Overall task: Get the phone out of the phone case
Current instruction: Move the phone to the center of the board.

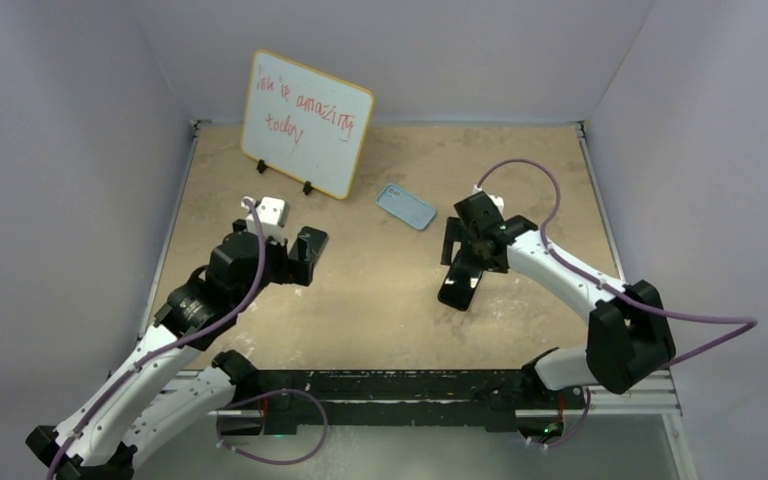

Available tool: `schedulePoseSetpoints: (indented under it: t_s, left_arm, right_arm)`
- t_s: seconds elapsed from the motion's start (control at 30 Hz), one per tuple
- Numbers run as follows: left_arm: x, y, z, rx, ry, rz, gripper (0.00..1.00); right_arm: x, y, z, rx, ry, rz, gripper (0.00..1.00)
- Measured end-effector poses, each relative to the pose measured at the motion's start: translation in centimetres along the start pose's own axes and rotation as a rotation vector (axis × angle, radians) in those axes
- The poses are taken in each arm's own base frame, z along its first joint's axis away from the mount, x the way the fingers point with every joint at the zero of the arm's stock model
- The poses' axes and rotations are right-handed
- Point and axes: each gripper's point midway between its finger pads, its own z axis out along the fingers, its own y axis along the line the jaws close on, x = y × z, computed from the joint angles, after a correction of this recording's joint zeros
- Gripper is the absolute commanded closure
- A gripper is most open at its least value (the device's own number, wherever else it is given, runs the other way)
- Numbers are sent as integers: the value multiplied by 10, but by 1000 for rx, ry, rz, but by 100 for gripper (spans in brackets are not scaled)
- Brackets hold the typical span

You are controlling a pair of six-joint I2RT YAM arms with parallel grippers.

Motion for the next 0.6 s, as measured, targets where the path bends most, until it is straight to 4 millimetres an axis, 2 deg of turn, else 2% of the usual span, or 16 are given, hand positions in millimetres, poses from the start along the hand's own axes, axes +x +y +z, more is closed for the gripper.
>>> schedulePoseSetpoints:
  t_s: [0.4, 0.6]
  left_arm:
    - [-4, -7, -11, 26, -48, 16, 8]
    - [-2, -10, -11, 33, -43, 24, 8]
  right_arm:
    - [12, -9, 24, 139, 107, 39, 1]
    - [14, -6, 37, 177, 146, 63, 1]
